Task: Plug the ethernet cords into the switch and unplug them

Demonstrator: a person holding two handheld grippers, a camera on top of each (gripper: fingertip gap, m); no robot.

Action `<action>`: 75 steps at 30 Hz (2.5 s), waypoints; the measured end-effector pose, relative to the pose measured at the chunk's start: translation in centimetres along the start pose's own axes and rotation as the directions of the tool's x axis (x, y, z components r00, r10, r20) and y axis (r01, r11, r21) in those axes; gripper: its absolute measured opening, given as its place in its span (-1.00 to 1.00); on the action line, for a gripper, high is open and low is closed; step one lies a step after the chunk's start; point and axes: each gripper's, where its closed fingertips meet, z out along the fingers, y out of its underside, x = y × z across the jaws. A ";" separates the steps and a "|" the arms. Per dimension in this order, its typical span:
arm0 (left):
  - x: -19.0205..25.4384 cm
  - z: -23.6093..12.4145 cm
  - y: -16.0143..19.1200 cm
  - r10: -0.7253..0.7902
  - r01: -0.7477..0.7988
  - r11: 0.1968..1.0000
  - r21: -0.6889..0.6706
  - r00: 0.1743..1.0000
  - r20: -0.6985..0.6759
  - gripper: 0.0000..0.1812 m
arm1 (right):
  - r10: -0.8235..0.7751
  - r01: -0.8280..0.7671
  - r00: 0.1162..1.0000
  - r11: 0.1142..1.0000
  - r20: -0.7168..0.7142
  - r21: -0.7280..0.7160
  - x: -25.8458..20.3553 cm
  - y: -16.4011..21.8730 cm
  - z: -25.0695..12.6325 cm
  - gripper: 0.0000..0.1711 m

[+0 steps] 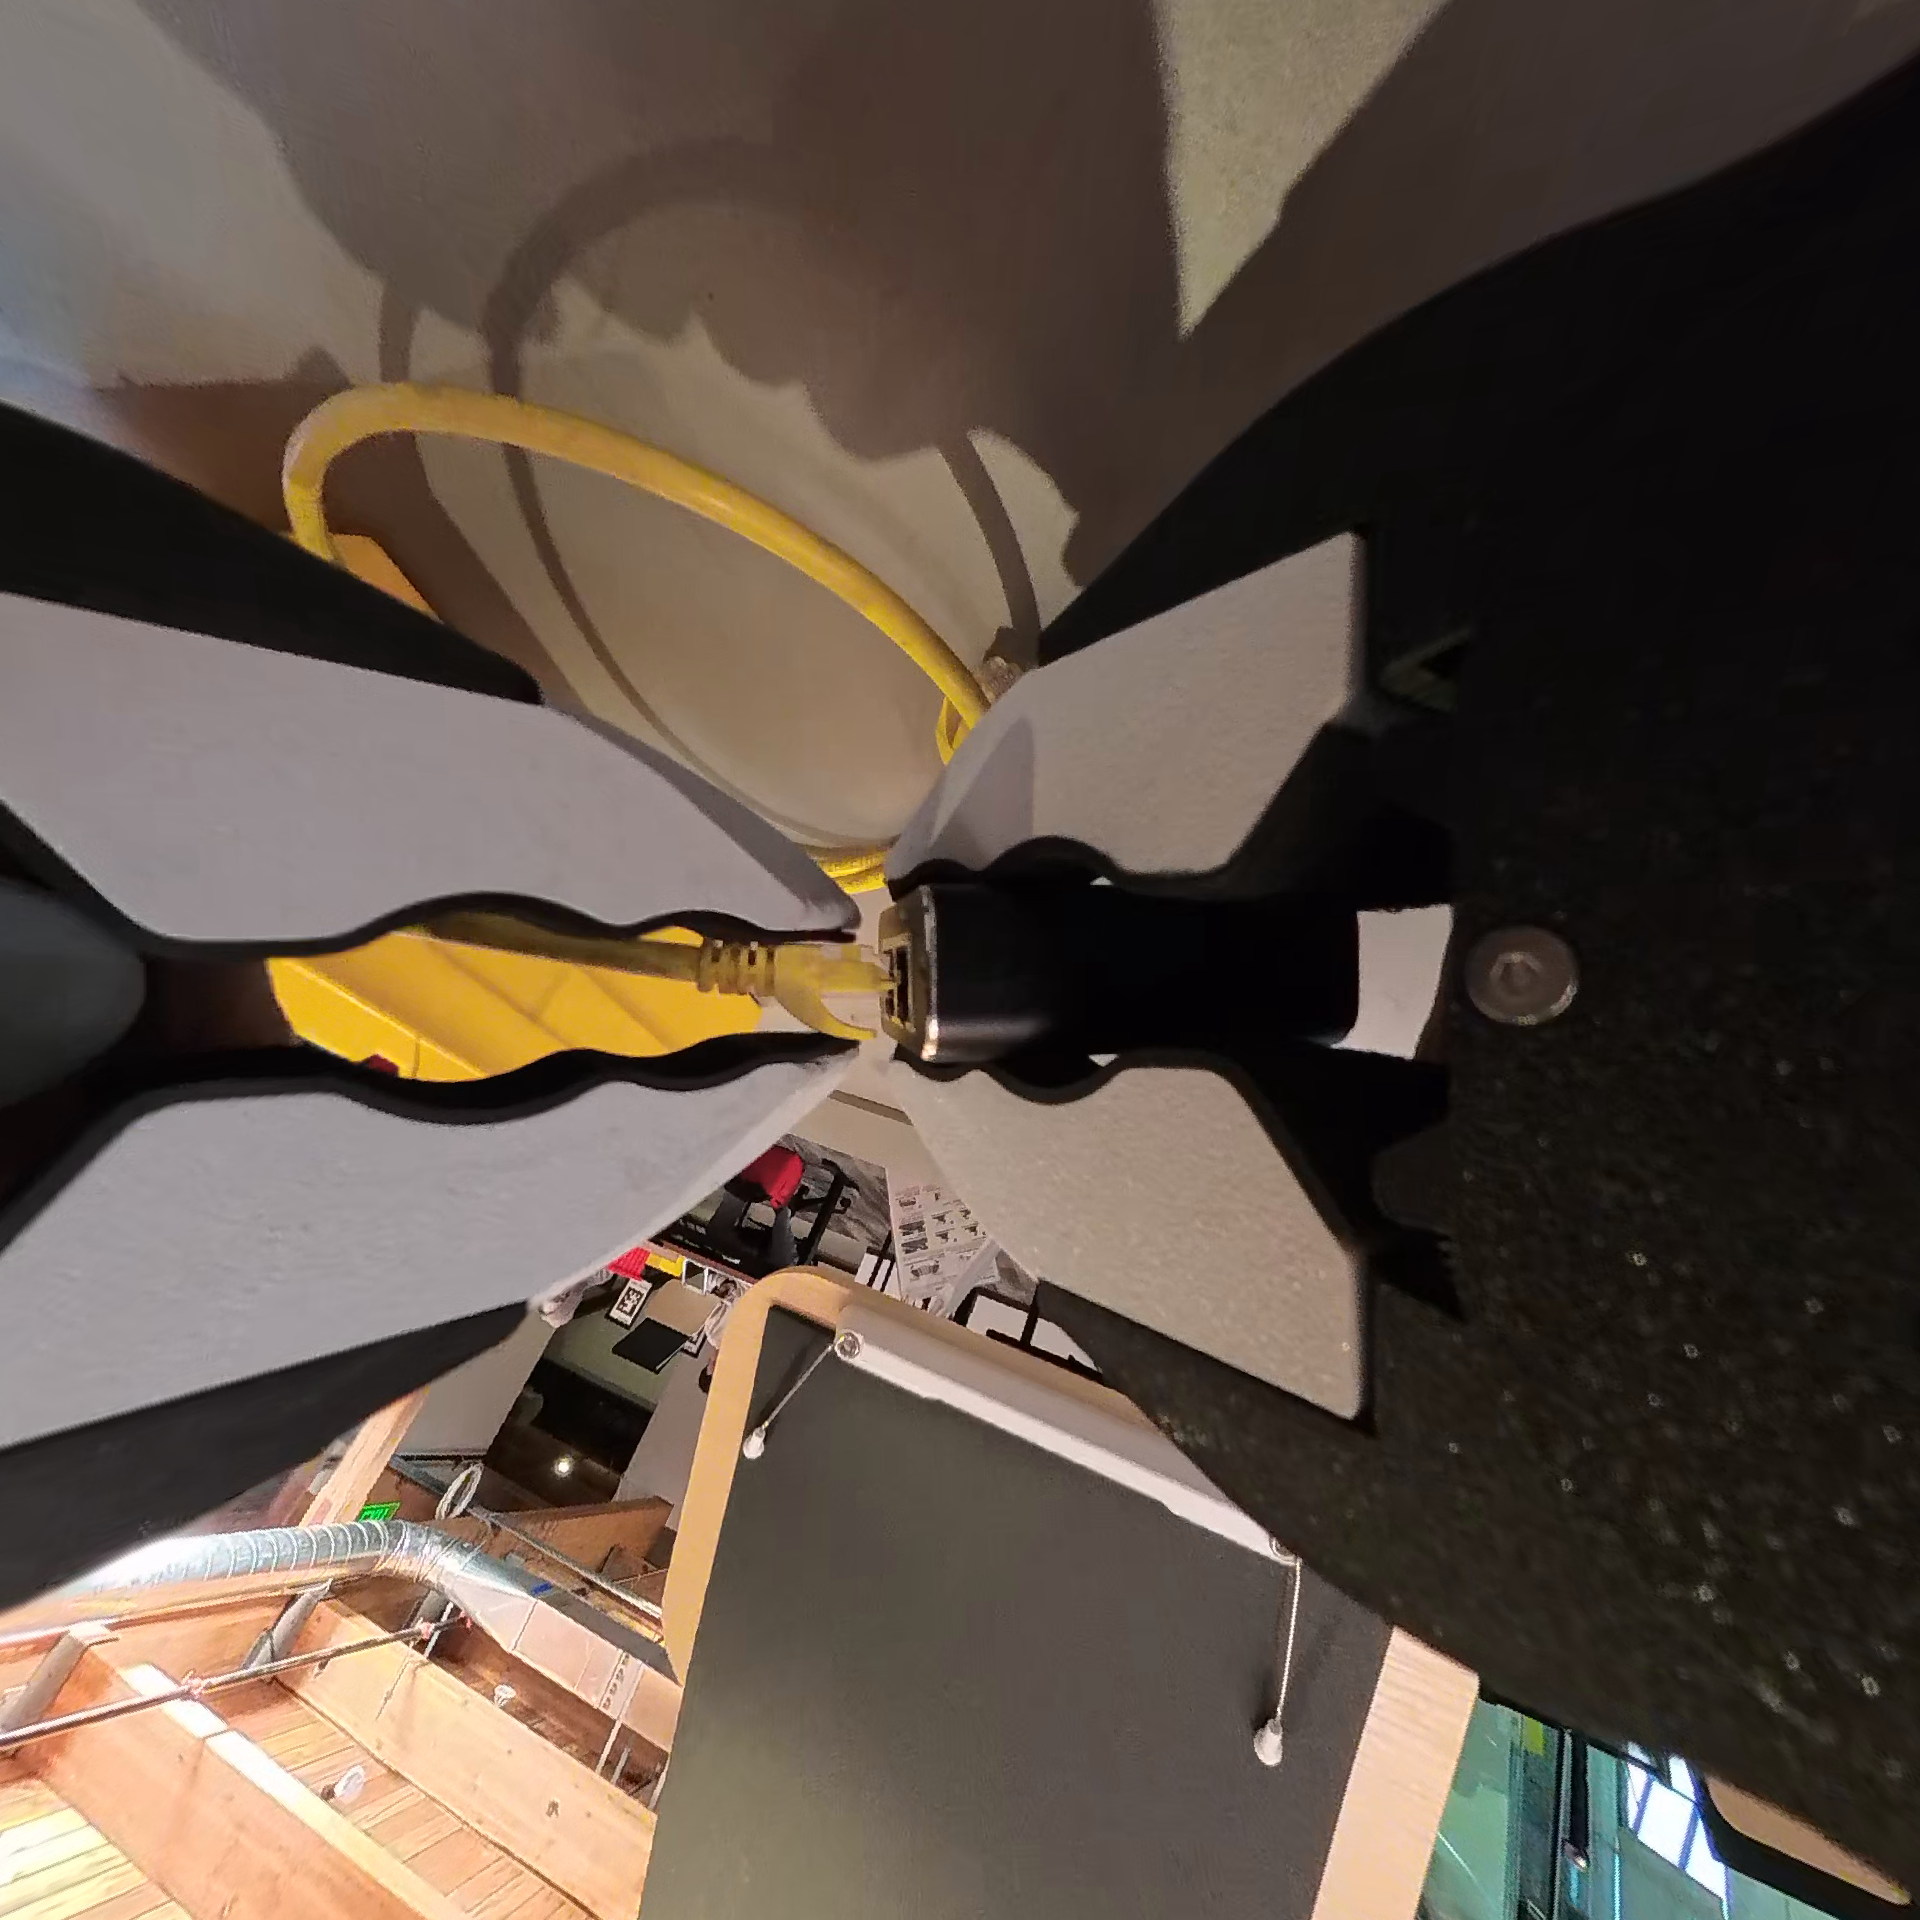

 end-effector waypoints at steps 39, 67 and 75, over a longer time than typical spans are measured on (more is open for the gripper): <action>-1.5 0.9 1.8 0.243 -0.217 0.961 -0.170 0.959 0.147 -0.71 | 0.513 -0.515 0.836 0.856 0.195 -0.047 -0.4 0.1 -1.1 -0.77; -2.2 -0.5 -1.4 0.469 -0.441 0.883 -0.161 0.831 0.300 -0.72 | 0.401 -0.756 -0.654 -0.377 0.641 -0.535 -1.0 -2.4 -3.4 -0.85; -1.8 -0.5 -1.7 0.502 -0.480 0.864 -0.148 0.814 0.293 -0.71 | 0.349 -0.735 -0.678 -0.352 0.647 -0.580 -2.0 -2.9 -4.2 -0.85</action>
